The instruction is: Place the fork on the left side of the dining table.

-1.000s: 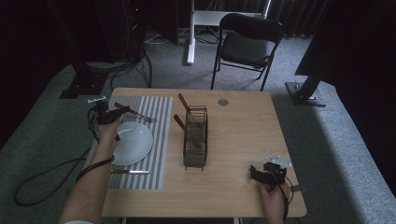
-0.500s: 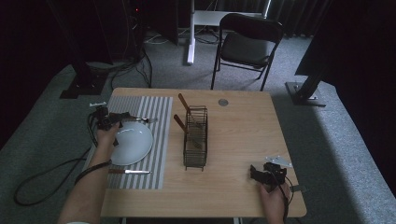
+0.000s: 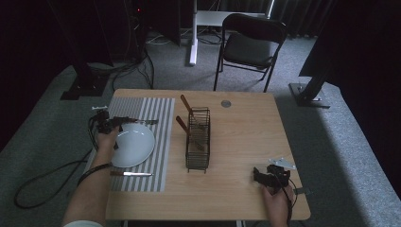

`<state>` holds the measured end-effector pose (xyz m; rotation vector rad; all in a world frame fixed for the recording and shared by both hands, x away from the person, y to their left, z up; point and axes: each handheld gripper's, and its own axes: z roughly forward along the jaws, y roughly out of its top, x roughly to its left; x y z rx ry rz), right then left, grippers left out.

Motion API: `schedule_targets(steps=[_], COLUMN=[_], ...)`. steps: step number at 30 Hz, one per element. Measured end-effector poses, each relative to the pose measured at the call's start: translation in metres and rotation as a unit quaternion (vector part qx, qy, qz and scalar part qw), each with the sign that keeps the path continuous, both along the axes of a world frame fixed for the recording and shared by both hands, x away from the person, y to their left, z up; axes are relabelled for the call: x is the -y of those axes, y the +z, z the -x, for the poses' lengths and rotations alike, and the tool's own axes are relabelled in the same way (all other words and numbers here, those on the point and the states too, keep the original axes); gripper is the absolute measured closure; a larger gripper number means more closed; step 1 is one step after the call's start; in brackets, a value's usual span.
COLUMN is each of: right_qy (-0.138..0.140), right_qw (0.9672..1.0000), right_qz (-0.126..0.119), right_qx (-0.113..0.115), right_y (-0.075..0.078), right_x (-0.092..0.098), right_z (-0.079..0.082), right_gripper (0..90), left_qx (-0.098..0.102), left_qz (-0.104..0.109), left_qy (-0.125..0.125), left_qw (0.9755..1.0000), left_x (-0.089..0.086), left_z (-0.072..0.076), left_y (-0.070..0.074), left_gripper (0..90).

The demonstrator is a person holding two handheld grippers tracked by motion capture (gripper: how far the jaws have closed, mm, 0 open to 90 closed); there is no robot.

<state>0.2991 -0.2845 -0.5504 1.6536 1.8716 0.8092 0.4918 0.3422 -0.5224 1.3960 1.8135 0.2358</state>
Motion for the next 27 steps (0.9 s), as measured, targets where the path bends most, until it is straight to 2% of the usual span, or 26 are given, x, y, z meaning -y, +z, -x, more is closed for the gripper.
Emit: schedule_targets(steps=[6,8,10,12,14,16,18,19,20,24,25,26,27], right_qy=[0.0,0.0,0.0,0.0,0.0,0.0,0.0,0.0,0.0,0.0,0.0,0.0,0.0], right_qw=[1.0,1.0,1.0,1.0,1.0,1.0,1.0,1.0,1.0,1.0,1.0,1.0,1.0], right_qz=[0.0,0.0,0.0,0.0,0.0,0.0,0.0,0.0,0.0,0.0,0.0,0.0,0.0], right_qx=[0.0,0.0,0.0,0.0,0.0,0.0,0.0,0.0,0.0,0.0,0.0,0.0,0.0], right_y=[0.0,0.0,0.0,0.0,0.0,0.0,0.0,0.0,0.0,0.0,0.0,0.0,0.0], right_x=[0.0,0.0,0.0,0.0,0.0,0.0,0.0,0.0,0.0,0.0,0.0,0.0,0.0], right_z=[0.0,0.0,0.0,0.0,0.0,0.0,0.0,0.0,0.0,0.0,0.0,0.0,0.0], right_gripper=[13.1,13.1,13.1,13.1,13.1,13.1,13.1,13.1,13.1,13.1,13.1,13.1,13.1], left_qx=[0.003,0.003,-0.005,-0.004,0.001,-0.001,0.01,0.011,0.005,0.008,0.006,0.013,0.01], left_qz=[-0.029,-0.065,-0.1,-0.123,-0.127,-0.122,-0.132,-0.136,-0.141,-0.145,-0.15,-0.16,-0.172], left_qy=[-0.016,-0.01,-0.022,-0.027,-0.031,-0.034,-0.041,-0.045,-0.042,-0.038,-0.042,-0.048,-0.05], left_qw=[0.9994,0.9978,0.9947,0.992,0.9915,0.9919,0.9903,0.9897,0.9891,0.9886,0.9878,0.9859,0.9838], left_x=[0.007,0.013,0.018,0.023,0.025,0.027,0.03,0.031,0.032,0.032,0.033,0.033,0.033], left_z=[0.004,0.006,0.008,0.012,0.016,0.02,0.024,0.026,0.028,0.038,0.04,0.044,0.047], left_y=[0.015,0.018,0.021,0.024,0.026,0.029,0.03,0.03,0.031,0.032,0.032,0.032,0.033], left_gripper=[35.8,35.6,26.2,26.1,17.7,17.7,15.1,8.3,8.1,8.1,8.1,3.8,0.0])
